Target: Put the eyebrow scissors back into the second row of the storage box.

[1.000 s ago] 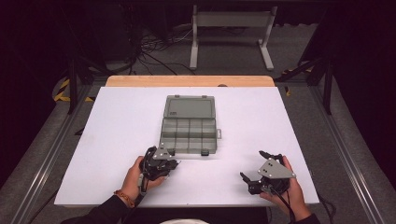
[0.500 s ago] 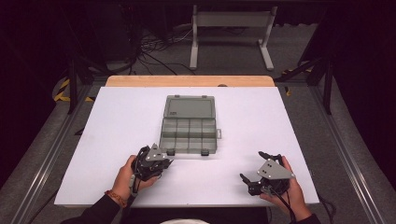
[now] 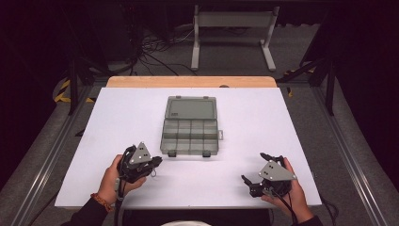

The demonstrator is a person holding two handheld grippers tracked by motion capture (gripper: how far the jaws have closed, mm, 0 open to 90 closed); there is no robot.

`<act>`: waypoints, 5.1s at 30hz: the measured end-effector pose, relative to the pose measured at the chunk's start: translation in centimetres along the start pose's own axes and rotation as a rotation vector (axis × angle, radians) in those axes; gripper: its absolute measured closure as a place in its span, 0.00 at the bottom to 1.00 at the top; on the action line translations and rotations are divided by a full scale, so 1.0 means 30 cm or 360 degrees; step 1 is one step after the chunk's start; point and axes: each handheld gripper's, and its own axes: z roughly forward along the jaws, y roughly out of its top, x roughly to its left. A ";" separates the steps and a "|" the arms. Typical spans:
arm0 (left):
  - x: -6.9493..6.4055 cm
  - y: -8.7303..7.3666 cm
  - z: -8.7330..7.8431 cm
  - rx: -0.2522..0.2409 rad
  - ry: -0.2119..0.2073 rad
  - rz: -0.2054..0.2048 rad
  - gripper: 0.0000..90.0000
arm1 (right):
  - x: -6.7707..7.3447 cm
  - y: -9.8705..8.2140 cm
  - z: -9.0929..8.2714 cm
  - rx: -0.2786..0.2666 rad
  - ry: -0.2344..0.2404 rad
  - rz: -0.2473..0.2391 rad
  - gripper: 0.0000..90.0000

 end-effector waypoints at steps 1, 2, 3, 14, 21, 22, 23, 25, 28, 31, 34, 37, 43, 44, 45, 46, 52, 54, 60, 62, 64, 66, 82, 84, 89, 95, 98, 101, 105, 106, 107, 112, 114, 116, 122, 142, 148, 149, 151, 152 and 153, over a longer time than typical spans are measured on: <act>0.000 0.001 -0.003 -0.0008 -0.0013 0.0000 0.94 | 0.000 0.000 0.000 0.0000 0.0001 0.0001 0.06; -0.002 0.004 -0.008 -0.0010 -0.0008 0.0013 0.94 | 0.000 -0.001 0.001 0.0001 0.0000 0.0001 0.06; -0.006 0.007 -0.013 -0.0016 -0.0003 0.0024 0.94 | 0.000 -0.001 0.000 0.0001 0.0000 0.0001 0.06; 0.013 0.038 -0.066 -0.0184 -0.0040 0.0105 0.94 | -0.003 -0.002 0.000 0.0001 -0.0014 0.0007 0.06; 0.026 0.048 -0.087 -0.0261 -0.0023 0.0118 0.94 | 0.000 -0.004 0.005 0.0004 -0.0013 0.0010 0.06; 0.030 0.047 -0.090 -0.0271 -0.0016 0.0118 0.94 | 0.000 -0.002 0.004 0.0000 -0.0017 0.0007 0.06; 0.035 0.048 -0.093 -0.0279 -0.0015 0.0113 0.94 | 0.001 -0.001 0.002 -0.0011 -0.0019 0.0007 0.06; 0.046 0.050 -0.099 -0.0291 0.0002 0.0116 0.94 | 0.001 0.000 -0.001 -0.0027 -0.0017 0.0009 0.06; 0.065 0.058 -0.107 -0.0320 -0.0006 0.0104 0.94 | -0.001 -0.003 0.001 -0.0013 -0.0021 0.0015 0.06; 0.083 0.072 -0.111 -0.0338 0.0008 0.0101 0.94 | -0.003 -0.005 0.002 -0.0013 -0.0025 0.0018 0.06; 0.096 0.083 -0.111 -0.0358 -0.0003 0.0097 0.94 | -0.005 -0.005 0.002 -0.0011 -0.0029 0.0030 0.06; 0.109 0.102 -0.106 -0.0378 -0.0013 0.0112 0.94 | -0.005 -0.006 0.003 -0.0007 -0.0029 0.0029 0.06; 0.137 0.148 -0.076 -0.0389 -0.0028 0.0137 0.94 | -0.005 -0.008 0.006 0.0000 -0.0022 0.0030 0.06; 0.141 0.154 -0.070 -0.0389 -0.0027 0.0143 0.94 | -0.006 -0.008 0.007 0.0000 -0.0020 0.0034 0.06; 0.144 0.160 -0.064 -0.0392 -0.0032 0.0143 0.94 | -0.006 -0.008 0.008 -0.0001 -0.0018 0.0036 0.06; 0.144 0.160 -0.064 -0.0392 -0.0032 0.0143 0.94 | -0.006 -0.008 0.008 -0.0001 -0.0018 0.0036 0.06; 0.155 0.194 -0.025 -0.0417 -0.0062 0.0194 0.94 | -0.003 -0.010 0.010 0.0007 -0.0009 0.0031 0.06; 0.160 0.207 -0.002 -0.0425 -0.0092 0.0206 0.94 | -0.004 -0.011 0.011 0.0009 -0.0012 0.0032 0.06; 0.163 0.229 0.047 -0.0380 -0.0101 0.0227 0.94 | -0.001 -0.011 0.014 0.0012 -0.0007 0.0025 0.06; 0.164 0.236 0.068 -0.0365 -0.0118 0.0221 0.94 | -0.001 -0.013 0.016 0.0018 -0.0008 0.0021 0.06; 0.161 0.243 0.088 -0.0350 -0.0139 0.0222 0.94 | -0.001 -0.013 0.017 0.0020 -0.0007 0.0022 0.06; 0.158 0.250 0.112 -0.0325 -0.0149 0.0235 0.94 | 0.000 -0.013 0.016 0.0020 -0.0007 0.0020 0.06; 0.133 0.273 0.245 -0.0198 -0.0184 0.0282 0.94 | 0.001 -0.015 0.018 0.0024 0.0000 0.0016 0.06; 0.127 0.275 0.261 -0.0186 -0.0195 0.0288 0.94 | 0.002 -0.015 0.018 0.0028 0.0002 0.0014 0.06; 0.114 0.280 0.296 -0.0155 -0.0214 0.0291 0.94 | 0.002 -0.015 0.019 0.0028 0.0003 0.0015 0.06; 0.102 0.284 0.328 -0.0143 -0.0227 0.0286 0.94 | 0.004 -0.016 0.021 0.0034 0.0004 0.0012 0.06; 0.094 0.286 0.346 -0.0131 -0.0225 0.0289 0.94 | 0.004 -0.016 0.021 0.0033 0.0005 0.0012 0.06; 0.091 0.286 0.352 -0.0126 -0.0233 0.0290 0.94 | 0.004 -0.016 0.021 0.0033 0.0005 0.0012 0.06; 0.085 0.286 0.352 -0.0132 -0.0196 0.0296 0.90 | 0.005 -0.016 0.021 0.0035 0.0006 0.0010 0.06; 0.084 0.286 0.351 -0.0137 -0.0203 0.0293 0.91 | 0.005 -0.016 0.021 0.0036 0.0007 0.0009 0.06; 0.083 0.286 0.347 -0.0151 -0.0194 0.0300 0.91 | 0.005 -0.016 0.020 0.0035 0.0007 0.0010 0.06; 0.080 0.281 0.330 -0.0188 -0.0195 0.0319 0.89 | 0.006 -0.016 0.020 0.0037 0.0009 0.0007 0.06; 0.080 0.280 0.325 -0.0198 -0.0190 0.0326 0.88 | 0.005 -0.016 0.020 0.0036 0.0009 0.0007 0.06; 0.084 0.278 0.314 -0.0223 -0.0181 0.0320 0.88 | 0.005 -0.016 0.019 0.0033 0.0008 0.0011 0.06; 0.085 0.275 0.281 -0.0281 -0.0140 0.0350 0.84 | 0.004 -0.015 0.018 0.0031 0.0004 0.0015 0.06; 0.112 0.226 0.179 -0.0405 -0.0003 0.0374 0.56 | 0.008 -0.012 0.017 0.0029 0.0014 0.0012 0.06; 0.116 0.217 0.169 -0.0416 0.0040 0.0330 0.35 | 0.008 -0.013 0.016 0.0030 0.0012 0.0009 0.06; 0.116 0.217 0.170 -0.0420 0.0039 0.0325 0.33 | 0.008 -0.013 0.016 0.0030 0.0012 0.0011 0.06; 0.114 0.217 0.173 -0.0421 0.0044 0.0318 0.29 | 0.008 -0.014 0.016 0.0029 0.0013 0.0010 0.06; 0.112 0.218 0.175 -0.0422 0.0044 0.0309 0.24 | 0.008 -0.014 0.016 0.0030 0.0014 0.0007 0.06; 0.111 0.218 0.177 -0.0422 0.0044 0.0298 0.21 | 0.008 -0.014 0.016 0.0031 0.0014 0.0005 0.06</act>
